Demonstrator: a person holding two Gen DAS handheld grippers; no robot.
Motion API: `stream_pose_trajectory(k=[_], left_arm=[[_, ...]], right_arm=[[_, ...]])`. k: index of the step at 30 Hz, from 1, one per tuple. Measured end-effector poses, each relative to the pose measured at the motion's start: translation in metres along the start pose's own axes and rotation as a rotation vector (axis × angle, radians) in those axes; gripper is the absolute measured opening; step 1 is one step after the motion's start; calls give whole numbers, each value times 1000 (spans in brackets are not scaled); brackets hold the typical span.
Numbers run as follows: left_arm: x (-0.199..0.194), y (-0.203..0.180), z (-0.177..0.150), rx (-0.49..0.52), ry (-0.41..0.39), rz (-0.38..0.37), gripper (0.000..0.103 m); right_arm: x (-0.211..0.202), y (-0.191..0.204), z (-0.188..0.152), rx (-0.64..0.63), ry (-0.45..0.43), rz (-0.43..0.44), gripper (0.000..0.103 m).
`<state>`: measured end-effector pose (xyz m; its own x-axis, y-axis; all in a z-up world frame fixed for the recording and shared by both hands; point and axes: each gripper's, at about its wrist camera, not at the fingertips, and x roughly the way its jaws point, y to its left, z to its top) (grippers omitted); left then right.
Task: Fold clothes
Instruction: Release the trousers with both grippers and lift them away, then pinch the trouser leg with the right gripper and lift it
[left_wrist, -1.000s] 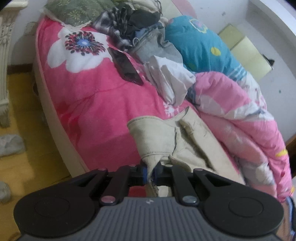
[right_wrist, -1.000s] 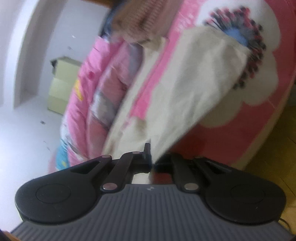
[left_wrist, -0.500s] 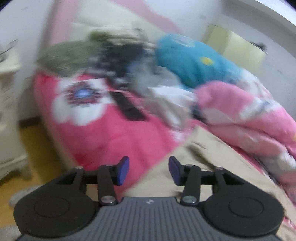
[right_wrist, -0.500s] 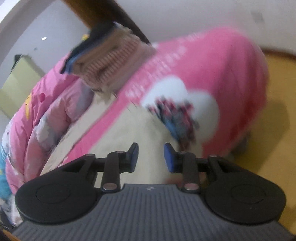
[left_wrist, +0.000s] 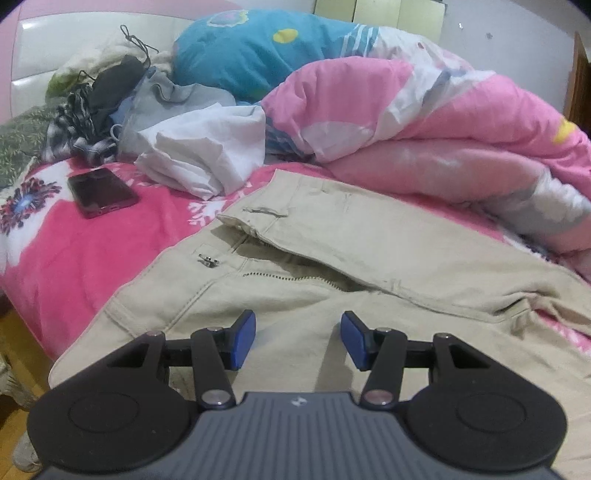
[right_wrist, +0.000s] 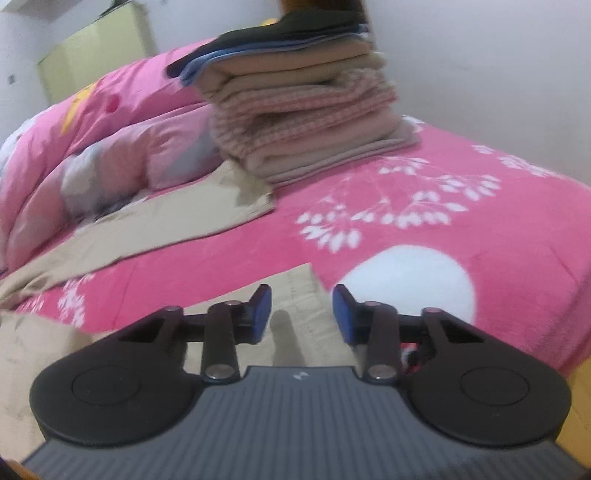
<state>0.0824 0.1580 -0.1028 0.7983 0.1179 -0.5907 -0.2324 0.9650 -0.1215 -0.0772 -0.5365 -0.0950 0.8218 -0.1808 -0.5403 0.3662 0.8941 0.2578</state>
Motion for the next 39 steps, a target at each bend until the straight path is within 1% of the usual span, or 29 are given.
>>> stream_pose_trajectory(k=[2, 3, 4, 5, 6, 9, 10, 11, 13, 14, 15, 16, 17, 18, 19, 20, 21, 22, 23, 24, 25, 27, 28, 30, 35, 37, 39], left_arm=[[2, -1, -1, 7, 3, 13, 53], [3, -2, -1, 11, 4, 20, 53], [4, -3, -1, 15, 5, 26, 53], [4, -4, -1, 18, 5, 33, 53], [4, -5, -1, 20, 4, 39, 53], [4, -6, -1, 21, 5, 52, 53], [4, -5, 0, 20, 6, 55, 53], [4, -5, 0, 19, 7, 57, 52], [4, -4, 0, 21, 7, 56, 52], [4, -4, 0, 24, 9, 57, 52], [4, -4, 0, 26, 10, 57, 52], [4, -4, 0, 26, 12, 57, 52], [4, -4, 0, 25, 13, 58, 53], [4, -4, 0, 25, 14, 60, 53], [5, -5, 0, 27, 15, 63, 53], [5, -6, 0, 28, 15, 67, 53], [5, -7, 0, 30, 15, 70, 53], [5, -7, 0, 32, 15, 73, 53], [5, -8, 0, 33, 15, 75, 53], [6, -8, 0, 35, 15, 78, 53], [6, -9, -1, 37, 15, 81, 53], [6, -10, -1, 40, 14, 86, 53], [6, -10, -1, 42, 14, 89, 53], [7, -11, 0, 42, 16, 90, 53], [7, -11, -1, 55, 19, 95, 53], [7, -12, -1, 61, 20, 100, 53], [7, -13, -1, 62, 19, 102, 53]], right_arm=[[3, 1, -2, -9, 6, 15, 34], [5, 1, -4, -9, 10, 18, 30], [8, 1, -5, -10, 14, 12, 22], [9, 1, -7, -16, 14, -18, 5], [5, 0, -7, -7, -6, -32, 0], [-8, -4, -7, 19, -69, -74, 0], [-15, -9, -7, 34, -107, -97, 0], [-20, -17, -8, 67, -135, -121, 0], [-22, -40, -11, 159, -154, -157, 0], [-23, -51, -13, 220, -158, -137, 0], [-23, -58, -15, 264, -154, -88, 2], [-24, -62, -17, 299, -154, -41, 3], [-25, -60, -17, 300, -163, -8, 4], [-24, -54, -16, 279, -161, 16, 9], [-21, -48, -14, 249, -149, 31, 16], [-17, -41, -12, 219, -136, 42, 35], [-12, -34, -10, 183, -118, 40, 49], [-6, -26, -8, 142, -93, 33, 50], [1, -19, -8, 99, -64, 24, 50], [6, -12, -10, 55, -43, 12, 47], [9, -6, -11, 11, -26, -2, 41], [8, 7, -14, -82, -28, -41, 5], [6, 13, -16, -118, -33, -55, 5], [-5, 8, -14, -105, -85, -62, 5], [-8, -34, -25, 104, -143, -29, 6], [-10, -50, -30, 187, -169, -22, 10], [-20, -61, -35, 275, -229, -58, 20]])
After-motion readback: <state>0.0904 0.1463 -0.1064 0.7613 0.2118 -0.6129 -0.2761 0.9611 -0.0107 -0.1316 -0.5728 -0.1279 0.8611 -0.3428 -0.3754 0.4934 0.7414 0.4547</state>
